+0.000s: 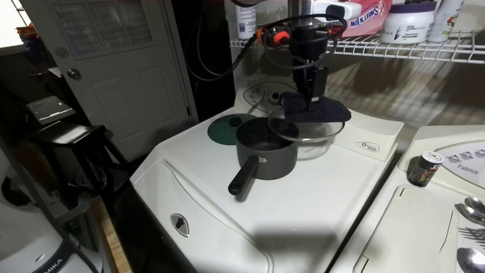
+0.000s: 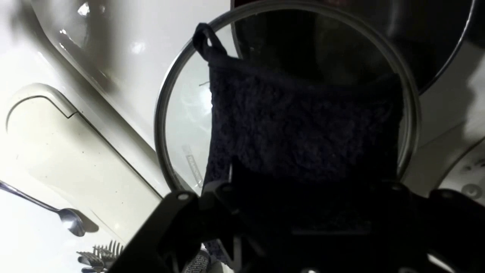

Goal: Put the lid on the pot

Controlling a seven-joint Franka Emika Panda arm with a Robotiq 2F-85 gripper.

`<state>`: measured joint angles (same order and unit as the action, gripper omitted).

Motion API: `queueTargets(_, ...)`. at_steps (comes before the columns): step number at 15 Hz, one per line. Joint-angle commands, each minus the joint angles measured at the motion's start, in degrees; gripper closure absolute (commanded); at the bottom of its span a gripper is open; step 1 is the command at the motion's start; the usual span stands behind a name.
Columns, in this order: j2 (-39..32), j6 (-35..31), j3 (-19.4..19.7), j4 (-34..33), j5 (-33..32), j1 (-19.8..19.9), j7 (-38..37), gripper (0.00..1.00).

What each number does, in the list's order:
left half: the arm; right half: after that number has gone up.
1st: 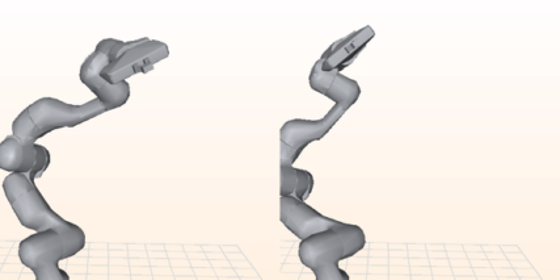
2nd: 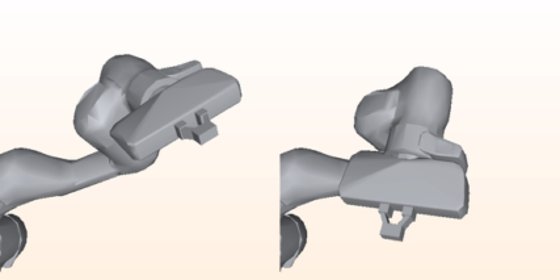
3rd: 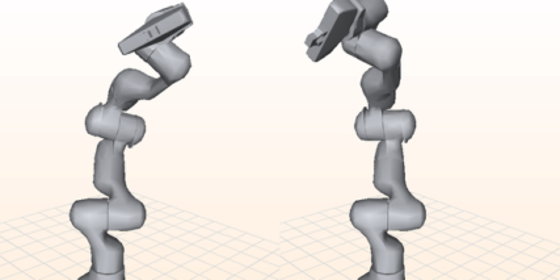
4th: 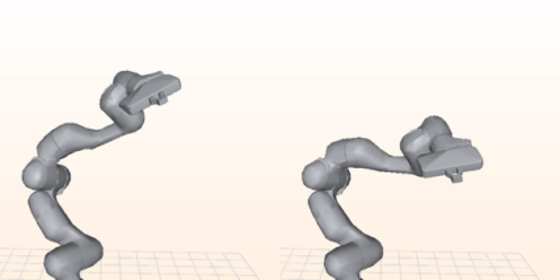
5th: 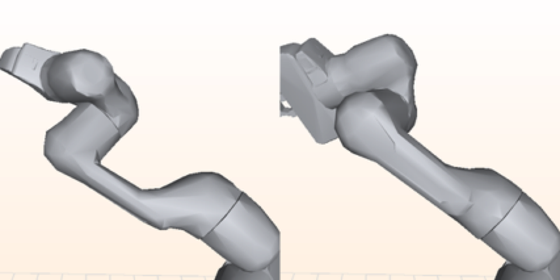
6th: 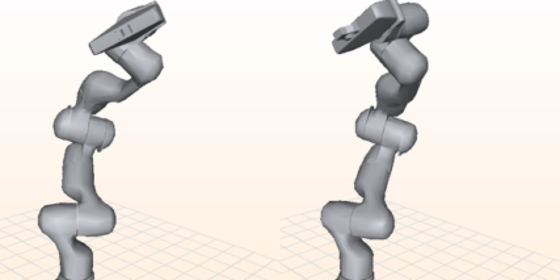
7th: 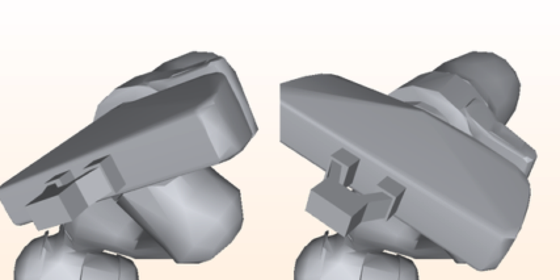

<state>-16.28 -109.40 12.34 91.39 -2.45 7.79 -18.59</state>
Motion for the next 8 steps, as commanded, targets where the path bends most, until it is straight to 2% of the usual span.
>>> queueTargets(1,6.2,-0.2,-1.7,7.9,-1.4,-1.0,2.2,0.59)
queueTargets(8,11.0,-1.8,-4.2,16.6,-1.6,-1.8,7.1,0.59)
